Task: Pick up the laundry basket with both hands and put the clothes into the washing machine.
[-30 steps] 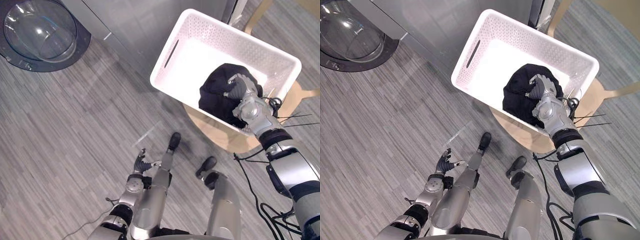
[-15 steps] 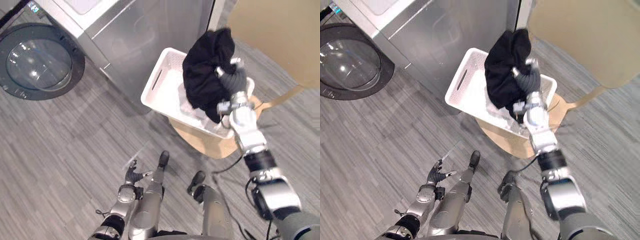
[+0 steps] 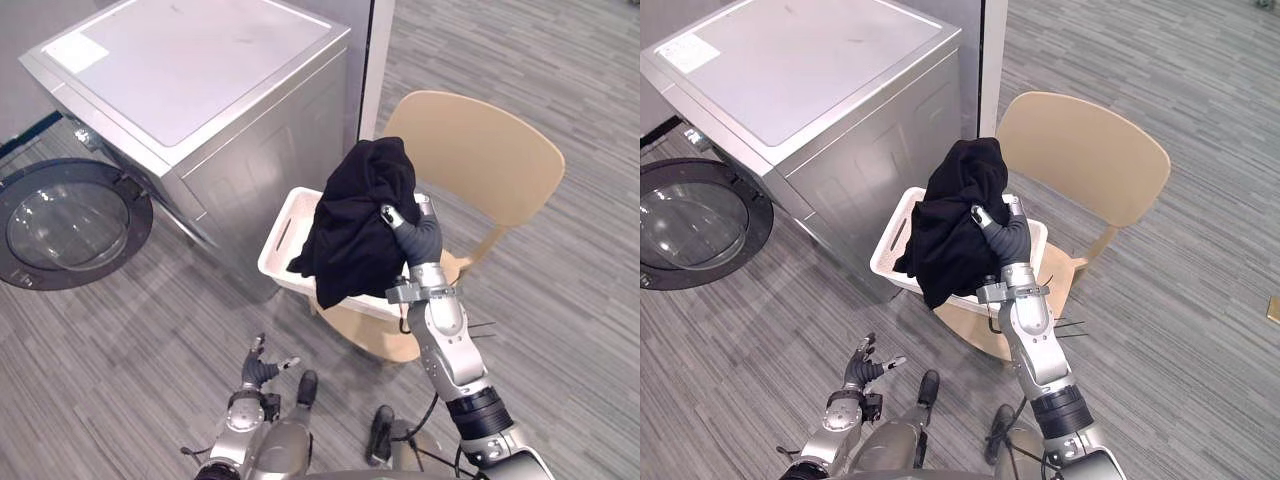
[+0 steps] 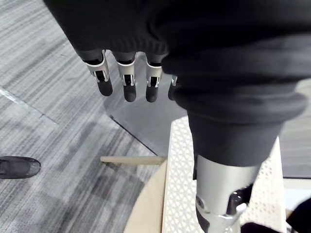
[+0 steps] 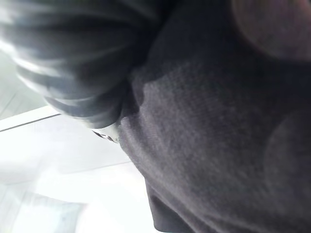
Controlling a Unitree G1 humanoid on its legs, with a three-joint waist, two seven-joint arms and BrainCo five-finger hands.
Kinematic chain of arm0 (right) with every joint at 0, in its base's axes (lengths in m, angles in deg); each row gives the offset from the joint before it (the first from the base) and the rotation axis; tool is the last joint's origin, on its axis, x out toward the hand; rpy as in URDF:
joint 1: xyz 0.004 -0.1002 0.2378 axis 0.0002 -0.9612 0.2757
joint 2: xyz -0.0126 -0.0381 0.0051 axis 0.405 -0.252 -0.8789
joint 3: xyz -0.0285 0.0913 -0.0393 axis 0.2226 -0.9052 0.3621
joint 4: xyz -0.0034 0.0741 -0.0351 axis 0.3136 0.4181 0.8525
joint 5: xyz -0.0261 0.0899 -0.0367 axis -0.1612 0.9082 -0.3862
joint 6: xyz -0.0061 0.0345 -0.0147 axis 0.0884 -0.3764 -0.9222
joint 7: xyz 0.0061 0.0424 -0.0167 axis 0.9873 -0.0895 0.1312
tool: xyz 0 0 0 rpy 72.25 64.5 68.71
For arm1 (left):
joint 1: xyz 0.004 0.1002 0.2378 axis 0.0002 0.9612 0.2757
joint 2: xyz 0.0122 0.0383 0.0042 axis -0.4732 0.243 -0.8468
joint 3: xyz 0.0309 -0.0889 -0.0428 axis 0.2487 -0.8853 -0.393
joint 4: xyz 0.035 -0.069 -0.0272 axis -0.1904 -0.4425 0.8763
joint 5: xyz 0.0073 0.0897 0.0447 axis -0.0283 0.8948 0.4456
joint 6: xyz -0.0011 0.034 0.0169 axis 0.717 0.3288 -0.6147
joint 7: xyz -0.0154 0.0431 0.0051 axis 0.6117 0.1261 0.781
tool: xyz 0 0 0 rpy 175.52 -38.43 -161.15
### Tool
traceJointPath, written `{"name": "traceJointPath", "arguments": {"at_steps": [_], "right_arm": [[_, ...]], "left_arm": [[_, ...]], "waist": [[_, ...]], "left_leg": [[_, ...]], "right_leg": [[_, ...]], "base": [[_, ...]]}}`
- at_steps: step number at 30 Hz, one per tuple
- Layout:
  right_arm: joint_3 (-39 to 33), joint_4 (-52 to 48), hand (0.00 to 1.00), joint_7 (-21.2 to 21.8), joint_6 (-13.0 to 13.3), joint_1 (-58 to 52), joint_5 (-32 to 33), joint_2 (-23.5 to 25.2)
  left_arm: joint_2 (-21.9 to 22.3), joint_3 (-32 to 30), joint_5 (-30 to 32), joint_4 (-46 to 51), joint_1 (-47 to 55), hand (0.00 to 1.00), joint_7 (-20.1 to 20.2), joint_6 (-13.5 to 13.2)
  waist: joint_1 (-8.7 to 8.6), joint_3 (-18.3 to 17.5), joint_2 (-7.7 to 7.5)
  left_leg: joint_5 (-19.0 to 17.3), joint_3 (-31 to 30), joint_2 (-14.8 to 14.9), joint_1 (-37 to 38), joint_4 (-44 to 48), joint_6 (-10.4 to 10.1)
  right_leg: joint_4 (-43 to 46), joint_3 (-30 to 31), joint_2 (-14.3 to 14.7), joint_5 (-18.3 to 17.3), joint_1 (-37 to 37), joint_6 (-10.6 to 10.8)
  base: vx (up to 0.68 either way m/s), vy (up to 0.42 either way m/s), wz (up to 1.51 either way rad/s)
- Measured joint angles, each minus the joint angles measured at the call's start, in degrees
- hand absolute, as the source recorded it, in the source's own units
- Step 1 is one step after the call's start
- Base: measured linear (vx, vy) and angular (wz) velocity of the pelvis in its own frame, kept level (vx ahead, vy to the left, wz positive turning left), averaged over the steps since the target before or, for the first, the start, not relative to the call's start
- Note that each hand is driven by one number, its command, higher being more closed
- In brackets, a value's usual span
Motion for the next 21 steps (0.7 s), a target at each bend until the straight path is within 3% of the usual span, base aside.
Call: {"name": "traceJointPath", "arguments": {"at_steps": [6,7,8,9,10,11,12,14,16,18,21], "right_arm": [[1.35,1.45,1.0,0.0,0.07,0.46,-0.88,-0.91],[1.29,1.75,1.0,-0.04,0.07,0.58,-0.94,-1.08],[1.3,3.16,1.0,-0.06,-0.02,0.91,-1.06,-1.18],[1.21,4.11,1.0,-0.04,-0.03,1.07,-1.12,-0.98],[1.16,4.2,1.0,0.03,-0.04,1.06,-1.11,-1.51],[1.29,4.18,1.0,0.1,-0.06,0.95,-1.11,-2.8],[1.14,4.06,1.0,0.27,0.03,0.52,-1.11,-3.72],[-0.7,3.63,1.0,0.18,0.08,0.36,-1.12,-3.95],[-1.07,3.54,1.0,0.29,0.09,0.35,-1.17,-3.94],[-0.76,2.24,1.0,0.41,0.08,0.32,-1.63,-3.9],[0.19,1.8,1.0,1.55,0.15,1.05,-2.06,-3.44]], "left_arm": [[1.06,-0.93,-0.09,8.6,1.06,0.0,-2.59,0.05],[1.31,-0.91,-0.15,10.16,1.09,0.0,-2.75,0.04],[1.36,-0.84,-0.16,12.65,1.2,0.0,-3.23,0.0],[1.67,-0.66,-0.12,14.63,1.12,0.0,-3.42,-0.03],[2.1,-0.46,0.08,15.97,1.18,0.0,-3.35,-0.13],[3.3,-0.57,0.87,20.34,2.73,0.0,-3.37,-0.56],[3.97,-0.21,2.36,25.18,4.75,0.0,-3.25,-1.44],[3.97,0.09,3.81,30.83,4.63,0.0,-3.31,-2.91],[3.49,0.14,5.18,34.77,4.44,0.0,-3.45,-3.7],[3.0,1.37,7.13,37.59,3.96,0.0,-3.58,-3.85],[2.89,2.36,9.38,40.17,3.88,0.0,-3.71,-3.92]], "waist": [[1.44,-1.17,2.19],[1.48,-1.05,2.46],[1.77,-1.1,2.38],[2.19,-1.25,1.79],[2.21,-1.22,1.85],[1.77,-1.7,3.38],[0.5,-3.14,5.7],[0.89,-3.4,5.98],[1.22,-3.47,6.05],[1.39,-3.77,5.99],[1.48,-3.92,6.02]], "left_leg": [[0.42,-4.24,4.28,-5.03,0.02,-1.59],[-0.73,-3.37,4.82,-5.53,-0.06,-0.98],[-5.63,0.71,5.29,-6.16,0.0,3.93],[-6.55,6.94,4.49,-6.71,1.35,5.32],[-6.14,8.6,3.72,-7.15,3.95,5.33],[-4.15,9.68,2.59,-6.63,9.99,4.98],[-2.64,9.18,3.0,-4.8,8.14,0.73],[-0.53,7.57,1.84,-3.37,4.41,1.58],[-0.94,7.11,1.43,-2.8,2.97,2.11],[0.81,7.4,0.72,-1.74,1.46,4.82],[2.07,7.01,-0.09,-0.1,1.17,3.8]], "right_leg": [[-4.29,-9.83,3.7,1.57,1.19,-2.18],[-4.79,-11.02,3.91,1.97,1.43,-2.7],[-7.08,-12.55,3.85,3.47,1.99,-3.55],[-9.64,-13.77,1.85,4.75,3.0,-3.81],[-9.61,-14.25,0.73,4.77,3.04,-3.77],[-8.54,-15.3,0.65,4.18,3.27,-2.98],[-7.07,-16.84,0.66,2.72,3.53,-2.56],[-4.47,-19.18,-1.31,0.78,3.44,-2.23],[-3.41,-21.13,-1.78,-0.16,4.1,-1.95],[-1.59,-23.9,-3.49,-1.39,5.44,-1.39],[-0.88,-23.83,-4.48,-2.14,7.19,-0.87]], "base": [[-0.09,-0.115,0.66],[-0.09,-0.149,0.91],[-0.09,-0.104,0.7],[-0.08,-0.082,0.66],[-0.06,-0.05,0.59],[-0.01,-0.056,0.73],[0.0,-0.043,0.81],[-0.01,-0.008,0.78],[-0.01,-0.026,0.67],[0.05,-0.044,0.73],[0.05,-0.043,0.29]]}}
